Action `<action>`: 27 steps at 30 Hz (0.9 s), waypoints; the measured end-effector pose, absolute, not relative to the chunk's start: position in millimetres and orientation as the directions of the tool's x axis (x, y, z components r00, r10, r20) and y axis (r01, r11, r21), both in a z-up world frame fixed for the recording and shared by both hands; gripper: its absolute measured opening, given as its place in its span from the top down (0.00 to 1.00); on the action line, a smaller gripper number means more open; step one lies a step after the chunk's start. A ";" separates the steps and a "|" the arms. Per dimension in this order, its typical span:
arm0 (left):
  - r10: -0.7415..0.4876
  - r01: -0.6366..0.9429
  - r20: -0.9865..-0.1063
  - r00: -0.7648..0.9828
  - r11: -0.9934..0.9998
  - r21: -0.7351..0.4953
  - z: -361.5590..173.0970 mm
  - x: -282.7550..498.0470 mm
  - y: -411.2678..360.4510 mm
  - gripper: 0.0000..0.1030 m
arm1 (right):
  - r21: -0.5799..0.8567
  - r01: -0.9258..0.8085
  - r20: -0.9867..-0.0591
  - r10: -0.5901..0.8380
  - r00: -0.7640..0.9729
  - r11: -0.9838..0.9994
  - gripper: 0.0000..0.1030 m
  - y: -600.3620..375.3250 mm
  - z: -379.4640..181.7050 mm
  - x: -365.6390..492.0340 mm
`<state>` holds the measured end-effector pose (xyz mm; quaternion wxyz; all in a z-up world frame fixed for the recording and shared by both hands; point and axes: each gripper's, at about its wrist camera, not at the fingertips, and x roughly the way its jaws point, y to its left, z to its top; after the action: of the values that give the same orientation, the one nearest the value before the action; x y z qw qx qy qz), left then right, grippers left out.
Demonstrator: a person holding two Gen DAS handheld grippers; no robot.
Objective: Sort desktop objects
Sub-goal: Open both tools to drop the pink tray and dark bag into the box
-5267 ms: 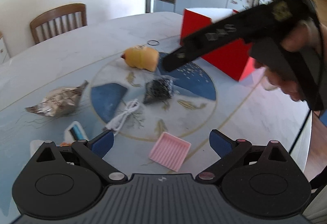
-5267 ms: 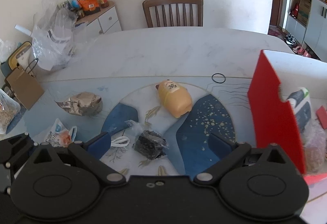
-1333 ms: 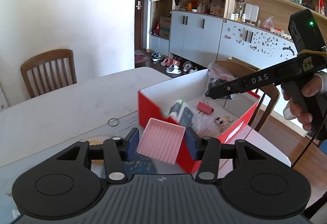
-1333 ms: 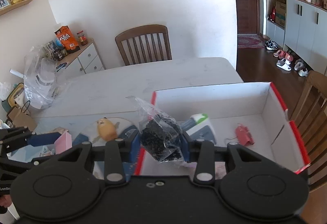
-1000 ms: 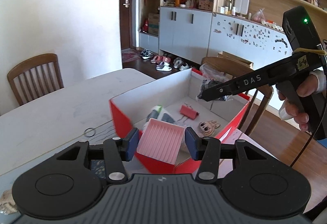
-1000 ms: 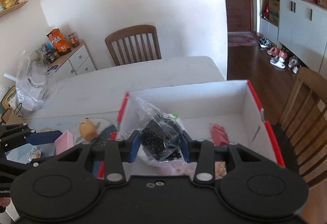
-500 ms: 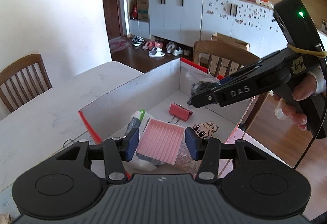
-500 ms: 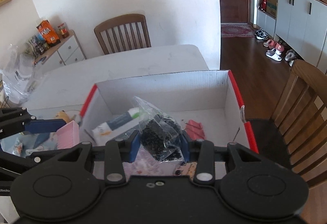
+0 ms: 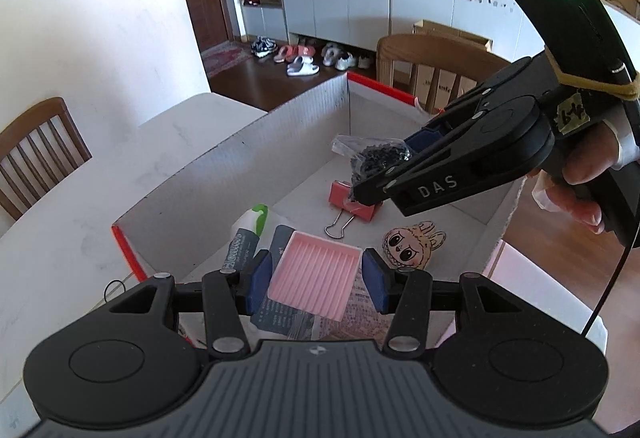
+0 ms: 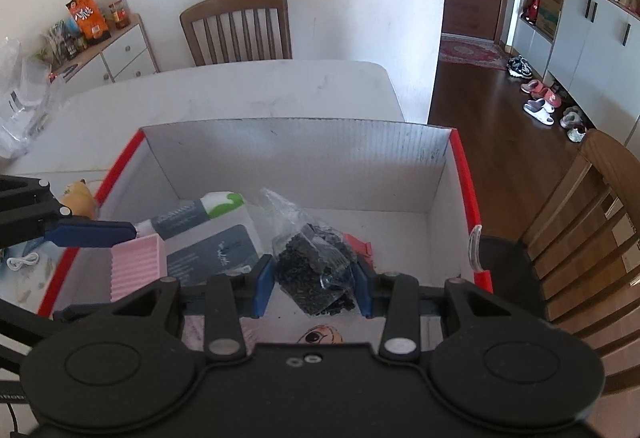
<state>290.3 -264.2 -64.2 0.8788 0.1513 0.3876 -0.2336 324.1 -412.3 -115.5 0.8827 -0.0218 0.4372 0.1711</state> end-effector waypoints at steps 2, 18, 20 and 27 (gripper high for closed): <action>-0.289 0.527 -0.760 0.583 0.846 0.083 -66.5 294.5 -267.5 0.53 | 0.105 -0.323 -0.786 0.277 0.552 0.941 0.61 -413.3 -118.9 326.9; -0.277 0.531 -0.814 0.511 0.846 0.045 -91.3 308.8 -273.5 0.53 | 0.110 -0.370 -0.834 0.288 0.471 0.923 0.61 -408.5 -142.3 326.0; -0.281 0.524 -0.820 0.499 0.851 0.027 -92.8 311.5 -271.9 0.53 | 0.110 -0.370 -0.840 0.285 0.461 0.922 0.61 -406.8 -145.3 326.9; -0.268 0.508 -0.844 0.465 0.861 0.007 -99.3 317.1 -268.5 0.54 | 0.118 -0.362 -0.851 0.282 0.442 0.925 0.60 -406.5 -148.6 329.8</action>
<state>317.1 -268.5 -99.3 0.8459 0.1297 0.4637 -0.2294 329.8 -406.5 -148.6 0.8483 -0.0406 0.4926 0.1900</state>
